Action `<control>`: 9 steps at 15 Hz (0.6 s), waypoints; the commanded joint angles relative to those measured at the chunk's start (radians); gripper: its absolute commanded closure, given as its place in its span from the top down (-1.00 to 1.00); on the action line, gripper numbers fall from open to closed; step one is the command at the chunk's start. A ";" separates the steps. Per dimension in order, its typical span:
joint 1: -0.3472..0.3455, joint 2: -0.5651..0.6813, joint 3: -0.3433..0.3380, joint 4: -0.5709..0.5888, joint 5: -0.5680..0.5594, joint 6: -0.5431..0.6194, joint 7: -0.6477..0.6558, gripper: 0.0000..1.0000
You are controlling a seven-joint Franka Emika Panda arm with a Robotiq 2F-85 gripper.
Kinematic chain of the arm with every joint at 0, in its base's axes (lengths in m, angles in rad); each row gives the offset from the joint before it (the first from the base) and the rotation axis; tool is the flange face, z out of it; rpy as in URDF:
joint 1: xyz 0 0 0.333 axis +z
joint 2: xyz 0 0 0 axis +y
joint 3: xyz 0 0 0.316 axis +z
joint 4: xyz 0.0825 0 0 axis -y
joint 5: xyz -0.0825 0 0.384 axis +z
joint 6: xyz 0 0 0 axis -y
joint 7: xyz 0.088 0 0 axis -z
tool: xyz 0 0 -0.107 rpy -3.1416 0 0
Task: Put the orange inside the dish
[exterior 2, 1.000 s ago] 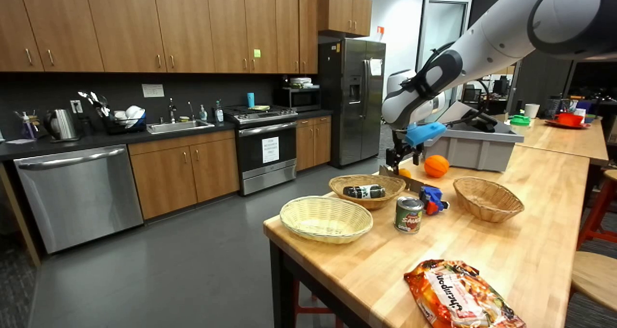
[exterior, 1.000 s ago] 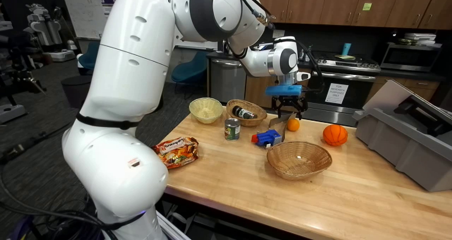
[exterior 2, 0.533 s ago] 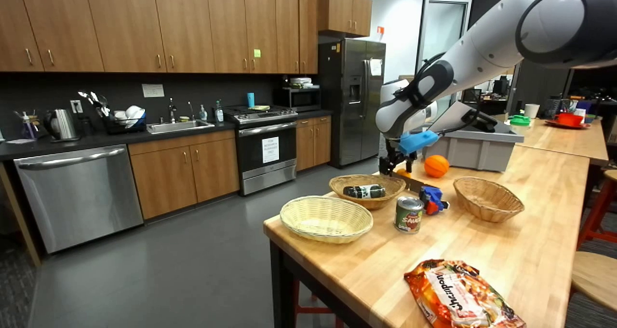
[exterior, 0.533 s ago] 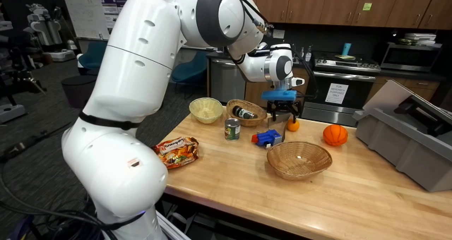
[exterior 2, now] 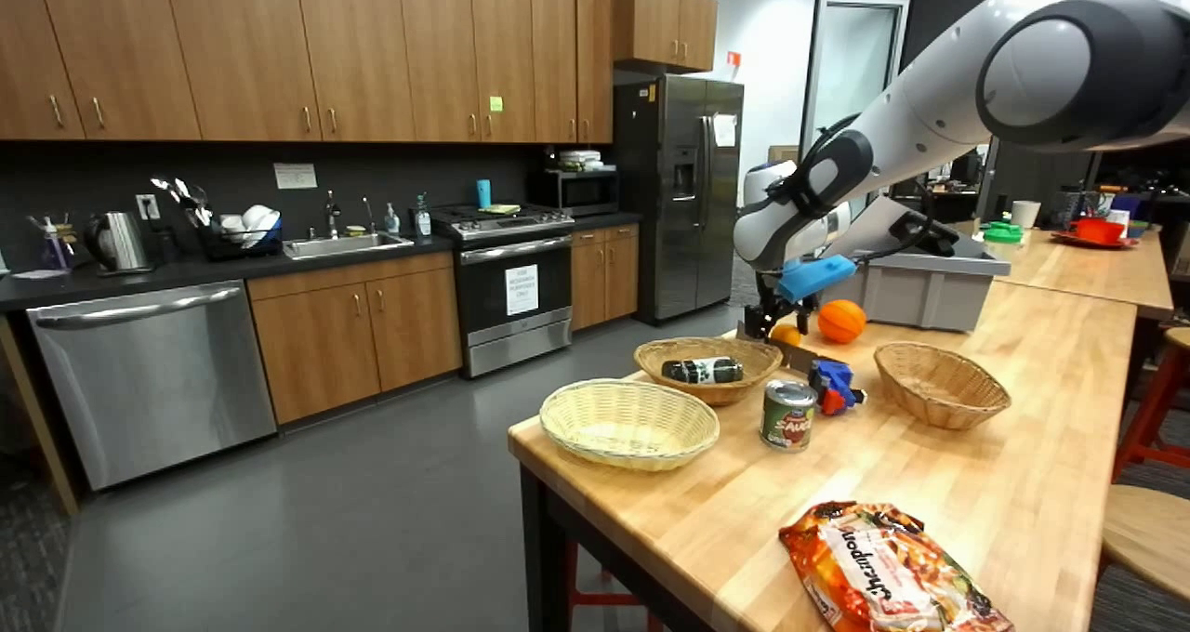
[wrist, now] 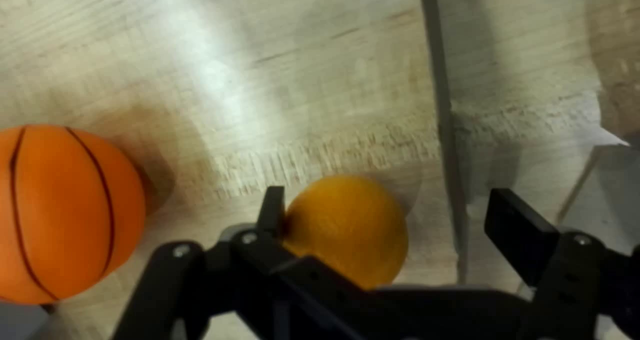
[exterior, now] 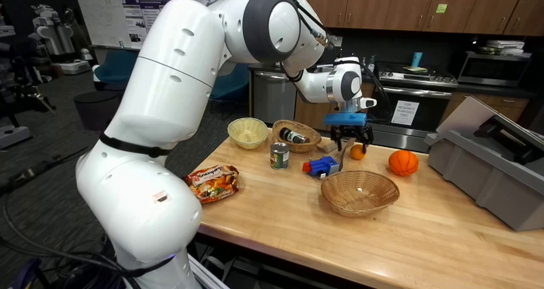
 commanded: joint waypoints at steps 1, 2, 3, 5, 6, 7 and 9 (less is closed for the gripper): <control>-0.006 0.048 -0.021 0.018 -0.001 -0.034 0.039 1.00; -0.010 0.058 -0.021 0.016 0.005 -0.033 0.039 1.00; -0.014 0.063 -0.017 0.023 0.012 -0.029 0.034 1.00; -0.020 0.071 -0.008 0.028 0.021 -0.020 0.025 1.00; -0.019 0.074 -0.008 0.033 0.022 -0.018 0.027 1.00; -0.019 0.073 -0.008 0.033 0.021 -0.013 0.026 1.00; -0.016 0.076 -0.014 0.039 0.011 0.003 0.035 1.00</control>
